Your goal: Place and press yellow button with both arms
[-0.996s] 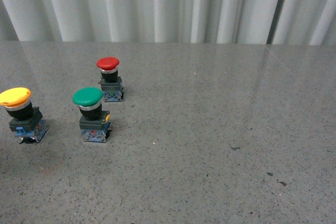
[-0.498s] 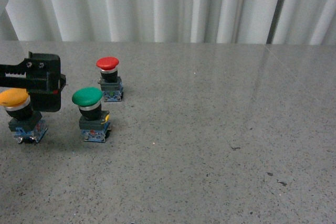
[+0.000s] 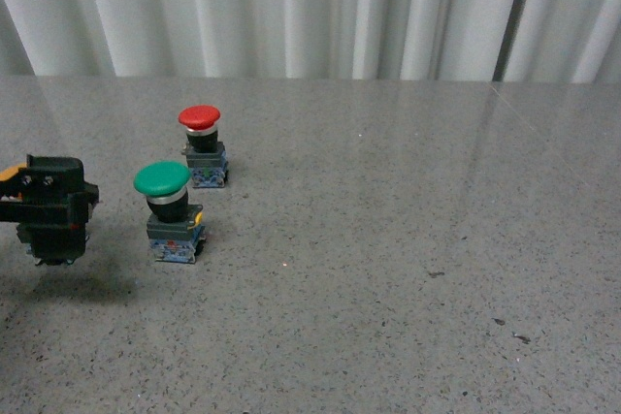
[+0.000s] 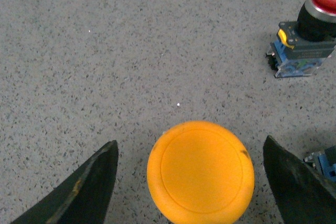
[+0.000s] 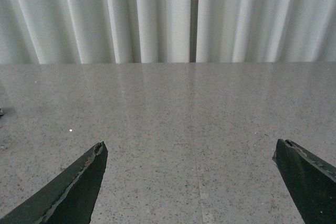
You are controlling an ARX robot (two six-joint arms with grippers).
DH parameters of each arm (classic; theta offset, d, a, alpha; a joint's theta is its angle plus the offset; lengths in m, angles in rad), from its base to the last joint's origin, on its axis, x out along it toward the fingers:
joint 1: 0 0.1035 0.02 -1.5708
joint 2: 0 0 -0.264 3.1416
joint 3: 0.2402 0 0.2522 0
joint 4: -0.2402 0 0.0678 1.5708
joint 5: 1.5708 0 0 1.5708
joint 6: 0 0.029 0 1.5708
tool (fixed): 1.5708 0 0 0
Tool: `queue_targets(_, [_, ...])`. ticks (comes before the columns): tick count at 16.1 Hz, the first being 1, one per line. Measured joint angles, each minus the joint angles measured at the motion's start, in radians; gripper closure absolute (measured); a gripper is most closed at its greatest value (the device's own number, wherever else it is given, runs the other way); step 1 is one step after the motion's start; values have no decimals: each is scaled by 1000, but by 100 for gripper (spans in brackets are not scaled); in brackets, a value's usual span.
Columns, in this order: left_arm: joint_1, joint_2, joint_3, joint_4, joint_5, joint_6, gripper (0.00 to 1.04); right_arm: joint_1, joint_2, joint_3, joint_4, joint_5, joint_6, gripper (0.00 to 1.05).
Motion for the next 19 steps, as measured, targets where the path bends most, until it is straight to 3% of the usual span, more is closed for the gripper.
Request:
queue_targets(5, [13,-12,18,-16,2,-7,68,0,0,0,0,0,0,6])
queue_targets(8, [-21,-124,49,-83,-33,-2,71,0,0,0,0,0,0,6])
queue_targets(11, [-148,-217,182,-146,-79,5,71,0,0,0,0,0,0,6])
queue_targets(16, [-397,0,393,-165,-157,-48,71,0,0,0,0,0,0,6])
queue_targets(19, [-473,130,464,-162,-173,-106,71,0,0,0,0,0,0,6])
